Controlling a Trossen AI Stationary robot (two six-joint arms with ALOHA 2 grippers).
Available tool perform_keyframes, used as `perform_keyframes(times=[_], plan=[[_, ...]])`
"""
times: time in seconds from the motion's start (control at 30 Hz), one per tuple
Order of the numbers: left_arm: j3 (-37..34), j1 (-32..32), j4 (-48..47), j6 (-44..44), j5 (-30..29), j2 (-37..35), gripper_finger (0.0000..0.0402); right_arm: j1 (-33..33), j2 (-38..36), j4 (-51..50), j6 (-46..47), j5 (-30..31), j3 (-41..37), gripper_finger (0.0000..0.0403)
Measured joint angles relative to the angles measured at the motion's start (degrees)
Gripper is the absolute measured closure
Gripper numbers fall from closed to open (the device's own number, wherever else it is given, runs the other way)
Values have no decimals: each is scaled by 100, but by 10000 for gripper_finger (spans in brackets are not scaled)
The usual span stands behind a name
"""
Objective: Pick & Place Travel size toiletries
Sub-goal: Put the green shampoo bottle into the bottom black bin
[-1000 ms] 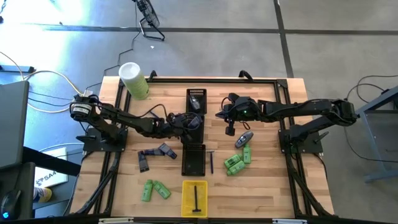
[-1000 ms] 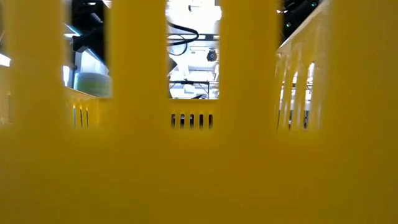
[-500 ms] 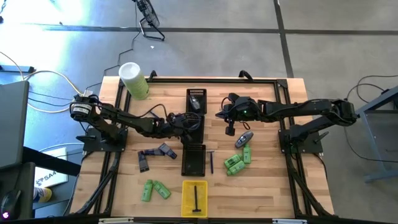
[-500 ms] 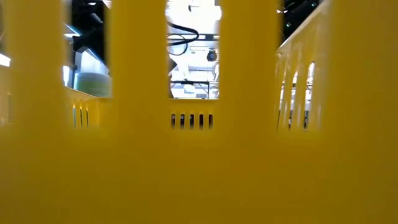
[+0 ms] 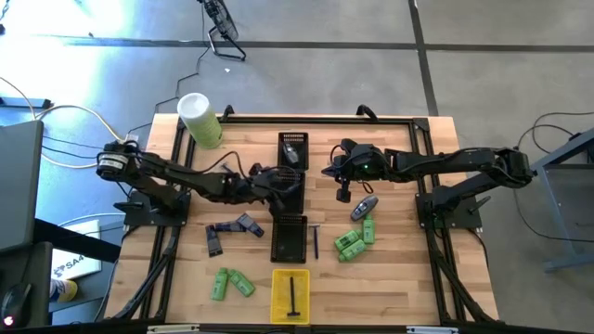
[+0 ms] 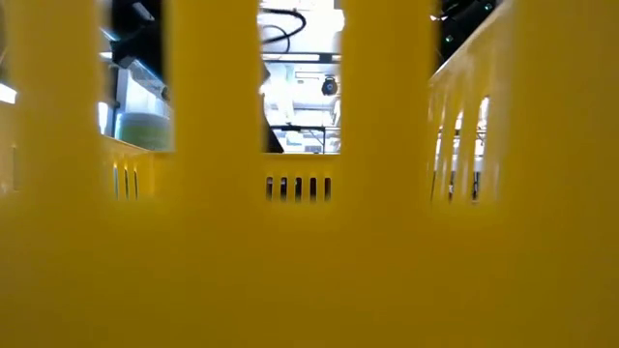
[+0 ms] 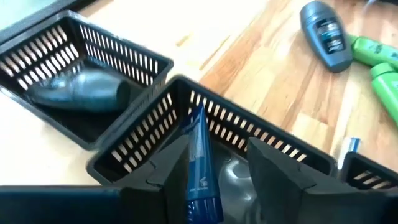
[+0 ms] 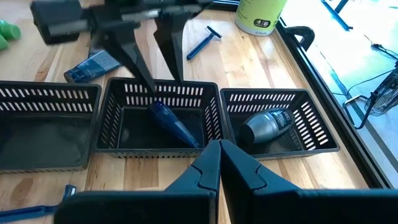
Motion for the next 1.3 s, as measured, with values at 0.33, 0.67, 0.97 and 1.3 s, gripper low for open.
perform_keyframes(times=[0.33,0.67,0.97,1.3], plan=[[0,0,-770,109,1,-593,286,-1,0,-15,0,0,0,400],[0,0,-1560,168,491,-1227,291,-1,-1,-15,26,-2,0,400],[0,-2,-2126,778,2068,-1630,291,-2,0,-19,26,-2,0,400],[-2,-95,-2358,752,2692,-1634,291,-2,0,-22,46,-16,0,400]])
